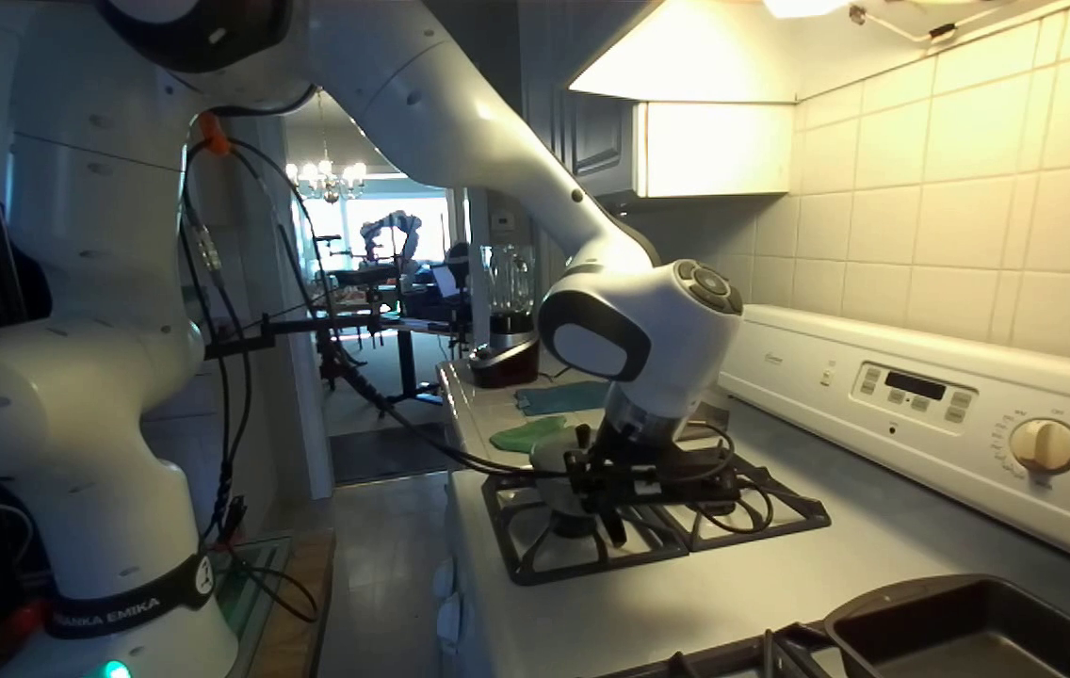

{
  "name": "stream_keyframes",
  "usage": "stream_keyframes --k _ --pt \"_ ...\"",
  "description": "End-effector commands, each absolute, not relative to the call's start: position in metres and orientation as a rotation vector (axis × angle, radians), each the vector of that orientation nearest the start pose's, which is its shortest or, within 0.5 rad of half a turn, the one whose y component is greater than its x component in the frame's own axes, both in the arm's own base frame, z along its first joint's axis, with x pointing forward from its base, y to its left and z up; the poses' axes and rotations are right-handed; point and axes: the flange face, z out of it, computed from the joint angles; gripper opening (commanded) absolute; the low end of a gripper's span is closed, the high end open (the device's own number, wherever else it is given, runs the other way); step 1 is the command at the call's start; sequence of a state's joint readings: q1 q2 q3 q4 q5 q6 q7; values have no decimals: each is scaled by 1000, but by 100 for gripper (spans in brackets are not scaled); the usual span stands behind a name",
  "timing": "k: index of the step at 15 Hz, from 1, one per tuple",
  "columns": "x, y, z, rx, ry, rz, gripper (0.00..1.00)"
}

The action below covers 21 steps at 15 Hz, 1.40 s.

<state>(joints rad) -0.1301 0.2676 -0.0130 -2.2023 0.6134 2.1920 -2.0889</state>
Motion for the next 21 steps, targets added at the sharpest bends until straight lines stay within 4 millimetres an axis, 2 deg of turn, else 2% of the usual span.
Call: stream_keyframes --k 1,5,6,7,8,9,10,11,12,17,18,21 --pt "519 -56 251 -1921 -1924 -323 13" --pt "520 -54 256 -1920 -1958 -318 13" --pt "520 -53 258 -1919 -1963 -320 24" --pt "520 -53 259 -1915 -1972 -317 30" --pt "519 -52 259 -1908 -1980 -314 12" --pt "519 -50 259 -1904 -1986 -309 12" --pt "519 -49 259 -1904 -1989 -307 18" --pt "519 -48 260 -1902 -1990 -307 62" --pt "519 -47 260 -1903 -1991 -310 63" --pt "520 -43 271 -1905 -2009 -338 96" --pt "520 -43 274 -1909 -2011 -345 99" --pt "519 -46 289 -1955 -2033 -379 100"
